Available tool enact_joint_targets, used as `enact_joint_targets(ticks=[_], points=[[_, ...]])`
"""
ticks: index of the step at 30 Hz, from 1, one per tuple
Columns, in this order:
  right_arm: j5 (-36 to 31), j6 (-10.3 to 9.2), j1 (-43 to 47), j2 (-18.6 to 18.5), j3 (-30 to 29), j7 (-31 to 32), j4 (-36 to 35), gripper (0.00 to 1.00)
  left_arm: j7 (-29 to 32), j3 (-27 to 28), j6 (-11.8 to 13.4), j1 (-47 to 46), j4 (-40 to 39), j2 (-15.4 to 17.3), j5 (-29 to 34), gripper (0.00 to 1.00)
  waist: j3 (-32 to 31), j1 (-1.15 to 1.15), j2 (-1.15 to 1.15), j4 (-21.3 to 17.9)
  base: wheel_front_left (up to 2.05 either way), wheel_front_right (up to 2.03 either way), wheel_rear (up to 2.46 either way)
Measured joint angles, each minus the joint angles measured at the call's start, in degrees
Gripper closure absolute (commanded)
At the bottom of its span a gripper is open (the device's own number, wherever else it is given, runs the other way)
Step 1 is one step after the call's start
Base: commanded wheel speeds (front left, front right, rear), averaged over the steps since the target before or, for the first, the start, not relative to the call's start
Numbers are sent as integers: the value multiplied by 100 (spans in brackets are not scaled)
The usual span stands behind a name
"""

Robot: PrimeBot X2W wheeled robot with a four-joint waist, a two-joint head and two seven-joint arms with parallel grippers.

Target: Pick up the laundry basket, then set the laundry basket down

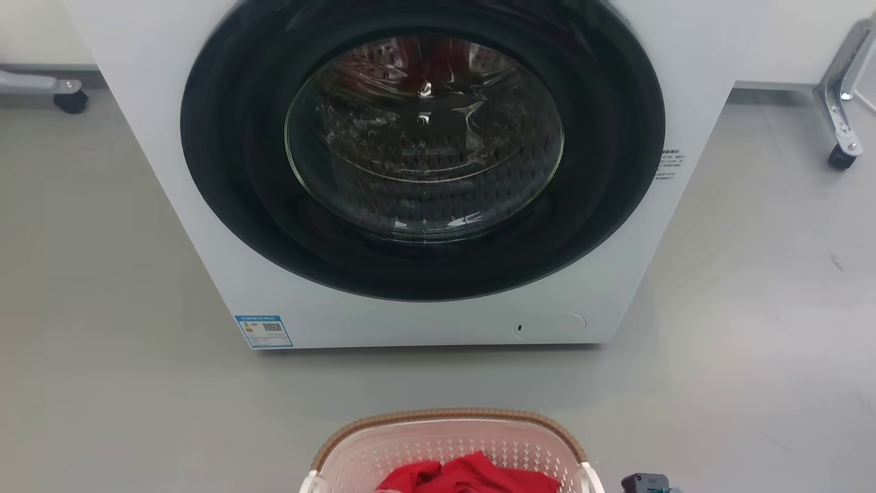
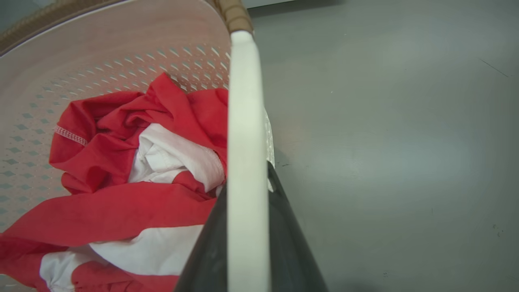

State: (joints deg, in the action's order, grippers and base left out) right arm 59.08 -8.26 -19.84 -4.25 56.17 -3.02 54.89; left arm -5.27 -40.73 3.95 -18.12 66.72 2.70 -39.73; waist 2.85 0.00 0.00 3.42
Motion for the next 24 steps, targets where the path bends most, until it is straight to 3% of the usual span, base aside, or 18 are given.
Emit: enact_joint_targets(ticks=[24], points=[[606,-8,9,-1,407,42,138,100,98,-151,5,96,-1,8,-176,100,-202,0,1,10,0,0,0]])
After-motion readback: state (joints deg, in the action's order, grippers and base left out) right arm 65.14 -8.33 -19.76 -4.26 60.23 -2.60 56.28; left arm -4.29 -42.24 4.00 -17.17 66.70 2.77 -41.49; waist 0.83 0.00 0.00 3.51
